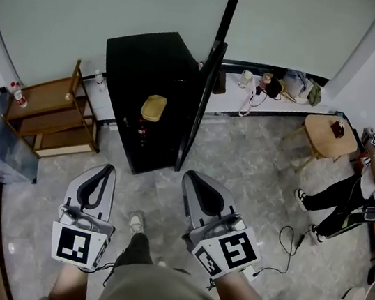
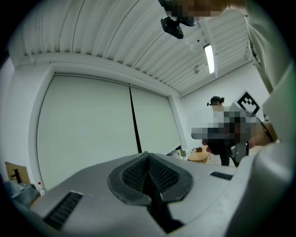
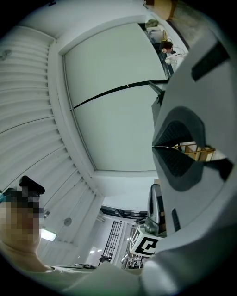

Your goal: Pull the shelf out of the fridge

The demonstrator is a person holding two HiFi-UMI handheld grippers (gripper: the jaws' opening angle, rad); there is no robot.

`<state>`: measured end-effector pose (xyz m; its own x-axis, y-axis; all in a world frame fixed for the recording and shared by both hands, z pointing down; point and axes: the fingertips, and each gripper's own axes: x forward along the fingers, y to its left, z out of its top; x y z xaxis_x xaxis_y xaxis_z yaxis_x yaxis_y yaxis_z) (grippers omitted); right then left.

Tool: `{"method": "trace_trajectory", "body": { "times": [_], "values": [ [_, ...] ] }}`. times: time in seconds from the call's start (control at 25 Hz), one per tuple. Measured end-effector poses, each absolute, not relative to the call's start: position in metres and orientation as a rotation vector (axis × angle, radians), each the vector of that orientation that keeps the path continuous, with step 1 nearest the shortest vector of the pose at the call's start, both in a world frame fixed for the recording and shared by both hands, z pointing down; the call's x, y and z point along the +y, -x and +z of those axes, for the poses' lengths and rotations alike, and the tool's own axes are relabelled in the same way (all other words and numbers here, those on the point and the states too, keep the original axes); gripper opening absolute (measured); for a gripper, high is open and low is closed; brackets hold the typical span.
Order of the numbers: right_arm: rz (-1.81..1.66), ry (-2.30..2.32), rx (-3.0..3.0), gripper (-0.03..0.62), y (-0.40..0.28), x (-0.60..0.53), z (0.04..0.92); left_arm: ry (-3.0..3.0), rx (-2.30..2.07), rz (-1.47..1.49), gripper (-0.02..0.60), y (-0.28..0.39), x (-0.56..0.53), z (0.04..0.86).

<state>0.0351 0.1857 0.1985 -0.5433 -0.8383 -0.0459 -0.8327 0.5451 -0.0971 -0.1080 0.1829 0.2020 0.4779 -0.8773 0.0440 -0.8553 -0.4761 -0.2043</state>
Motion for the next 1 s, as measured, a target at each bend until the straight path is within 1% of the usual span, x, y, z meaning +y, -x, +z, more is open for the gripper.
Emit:
{"method": "trace_trajectory", "body": {
  "times": [0.76,1.0],
  "values": [
    [-0.191,1.596,2.635,-0.003,0.004,0.012,0.218,2.698,1.379,-0.253,0.008,0.133,0.003,0.223],
    [-0.240,1.495,2.635,-0.003,0.031,-0.025,0.223,2.738,1.347,-0.274,0.008,0.148,-0.037,0.235]
  ]
}}
